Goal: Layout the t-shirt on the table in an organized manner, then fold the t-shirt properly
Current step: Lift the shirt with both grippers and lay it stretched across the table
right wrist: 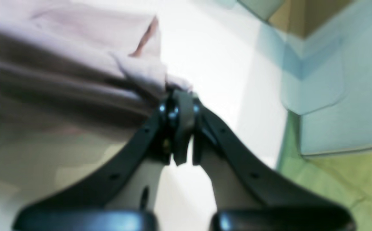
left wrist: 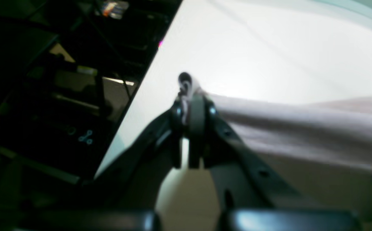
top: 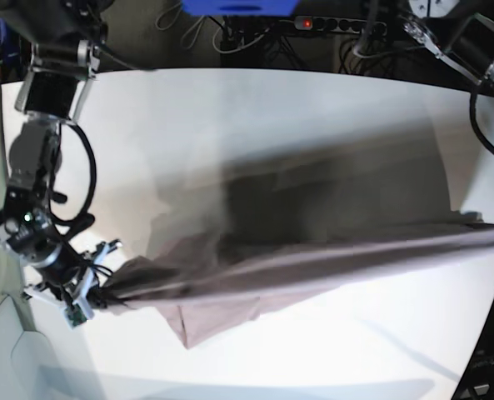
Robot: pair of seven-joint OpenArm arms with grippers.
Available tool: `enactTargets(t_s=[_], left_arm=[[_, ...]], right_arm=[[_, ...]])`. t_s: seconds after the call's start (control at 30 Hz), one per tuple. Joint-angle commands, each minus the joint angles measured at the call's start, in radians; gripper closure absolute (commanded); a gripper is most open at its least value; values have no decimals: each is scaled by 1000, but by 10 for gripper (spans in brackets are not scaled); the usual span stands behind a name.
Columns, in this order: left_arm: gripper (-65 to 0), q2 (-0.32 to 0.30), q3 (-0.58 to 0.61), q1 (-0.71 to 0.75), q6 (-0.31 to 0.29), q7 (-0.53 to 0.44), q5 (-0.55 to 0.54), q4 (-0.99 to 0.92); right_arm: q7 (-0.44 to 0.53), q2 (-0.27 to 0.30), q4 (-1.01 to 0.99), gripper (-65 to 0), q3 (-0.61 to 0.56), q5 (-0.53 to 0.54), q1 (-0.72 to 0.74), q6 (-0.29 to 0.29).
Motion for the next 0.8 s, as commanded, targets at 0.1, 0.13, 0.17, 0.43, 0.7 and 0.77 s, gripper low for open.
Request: enactTargets(t_s=[0.1, 0.13, 0.17, 0.43, 0.7, 0.77], left_arm=[[-1, -19, -2, -8, 7, -26, 6, -37], [-1, -18, -2, -8, 7, -26, 6, -46], [-1, -18, -2, -8, 7, -26, 6, -60], [-1, -18, -5, 1, 6, -26, 6, -84], [-1, -1, -8, 29, 3, -26, 7, -84], [-1, -1, -8, 44, 3, -26, 7, -84]], right_arm=[[9, 5, -159, 0, -69, 4, 72, -11], [9, 4, -197, 0, -89, 4, 85, -11], [11, -1, -240, 0, -109, 4, 102, -11], [146, -73, -340, 0, -164, 4, 156, -11], [156, -99, -388, -55, -204, 4, 250, -11], [155, -99, -389, -119, -206, 4, 251, -11]])
